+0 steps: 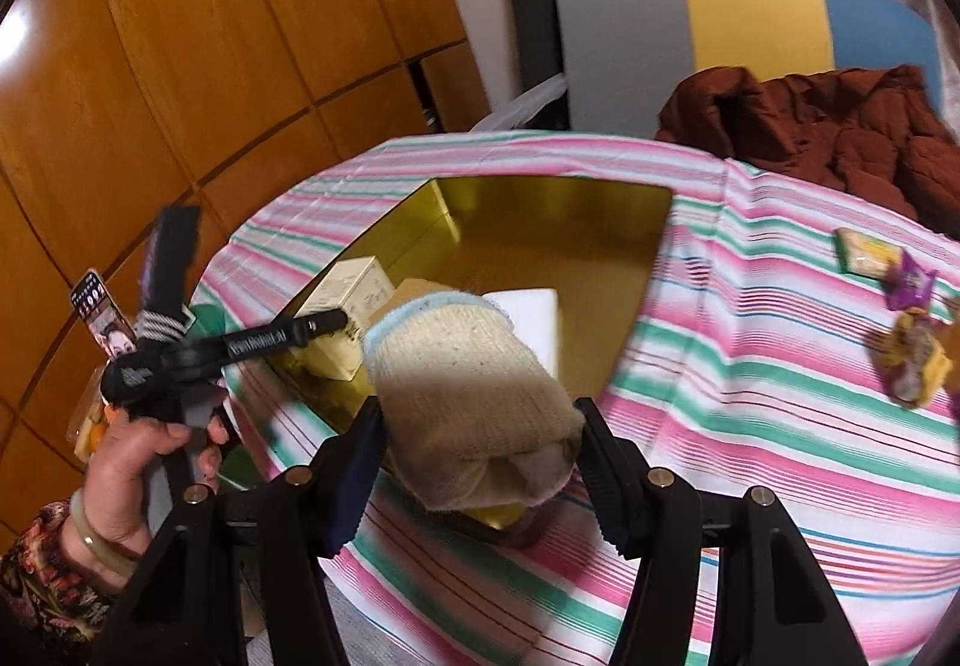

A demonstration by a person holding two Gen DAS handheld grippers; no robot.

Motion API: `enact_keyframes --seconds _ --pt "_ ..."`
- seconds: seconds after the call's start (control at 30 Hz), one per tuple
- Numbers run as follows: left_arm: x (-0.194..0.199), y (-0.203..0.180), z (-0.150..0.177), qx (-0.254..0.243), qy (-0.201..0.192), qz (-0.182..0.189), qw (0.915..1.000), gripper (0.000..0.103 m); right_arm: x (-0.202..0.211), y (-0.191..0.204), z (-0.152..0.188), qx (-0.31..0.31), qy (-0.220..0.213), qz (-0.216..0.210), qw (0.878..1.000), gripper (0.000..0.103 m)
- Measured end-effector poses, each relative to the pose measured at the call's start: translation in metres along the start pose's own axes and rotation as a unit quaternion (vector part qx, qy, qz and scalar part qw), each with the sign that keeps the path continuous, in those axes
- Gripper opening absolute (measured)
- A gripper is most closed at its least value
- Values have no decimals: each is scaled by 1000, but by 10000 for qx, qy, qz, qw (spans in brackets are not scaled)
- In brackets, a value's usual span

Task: Organize objects
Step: 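Lower the cream box into the tray with the left while the right releases the roll there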

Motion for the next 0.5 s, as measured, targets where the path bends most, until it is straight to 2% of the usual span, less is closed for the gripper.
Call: enact_keyframes --seconds 0.27,0.5 --pt "33 1 -29 402 -514 135 9978 59 -52 20 9 19 527 -222 9984 62" --pt "47 -5 -41 500 -721 302 9957 59 -84 41 6 -182 702 -609 9955 63"
Point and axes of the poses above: each gripper's, at about its wrist camera, not at the fingertips, and x roughly against the way its jaws point, y to its left, z to its underside, the point moved 7 cm from there along -x, roughly the way its jaws point, and after that the axes turned 10 degrees about -y, right-handed, at the moved point
